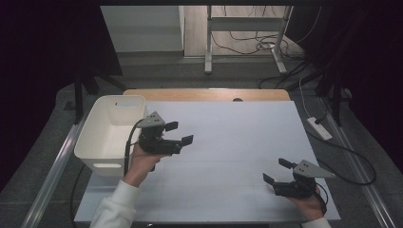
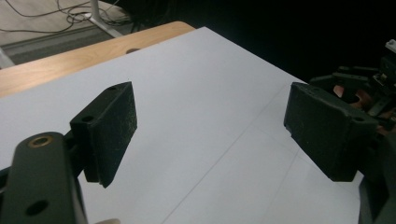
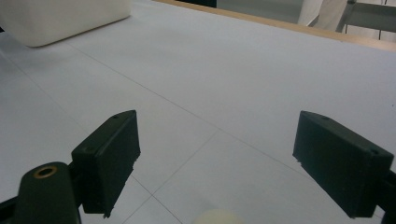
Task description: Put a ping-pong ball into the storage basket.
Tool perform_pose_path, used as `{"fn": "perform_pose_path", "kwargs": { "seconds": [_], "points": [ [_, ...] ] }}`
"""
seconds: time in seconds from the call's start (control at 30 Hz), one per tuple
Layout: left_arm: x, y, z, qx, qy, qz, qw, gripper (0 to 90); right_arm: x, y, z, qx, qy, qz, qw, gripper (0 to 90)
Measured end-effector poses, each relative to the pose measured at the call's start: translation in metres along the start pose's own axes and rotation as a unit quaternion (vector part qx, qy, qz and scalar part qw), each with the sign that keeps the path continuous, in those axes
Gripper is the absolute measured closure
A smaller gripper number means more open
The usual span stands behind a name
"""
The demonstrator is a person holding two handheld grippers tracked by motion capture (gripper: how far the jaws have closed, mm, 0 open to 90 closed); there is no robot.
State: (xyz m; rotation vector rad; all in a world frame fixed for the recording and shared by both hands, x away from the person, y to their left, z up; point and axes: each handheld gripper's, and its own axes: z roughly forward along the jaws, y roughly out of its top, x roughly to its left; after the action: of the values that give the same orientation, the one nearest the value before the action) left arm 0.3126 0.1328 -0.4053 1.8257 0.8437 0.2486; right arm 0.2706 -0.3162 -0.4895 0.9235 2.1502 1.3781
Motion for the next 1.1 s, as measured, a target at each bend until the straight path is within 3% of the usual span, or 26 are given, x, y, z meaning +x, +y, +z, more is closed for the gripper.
{"fn": "perform_pose_path", "kwargs": {
  "seconds": [1.1],
  "points": [
    [-0.029, -0.027, 0.057, 0.042, -0.056, 0.028, 0.9972, 18.1, -0.001, 0.004, 0.003, -0.009, 0.01, 0.004, 0.9999, 14.3]
  ]
}}
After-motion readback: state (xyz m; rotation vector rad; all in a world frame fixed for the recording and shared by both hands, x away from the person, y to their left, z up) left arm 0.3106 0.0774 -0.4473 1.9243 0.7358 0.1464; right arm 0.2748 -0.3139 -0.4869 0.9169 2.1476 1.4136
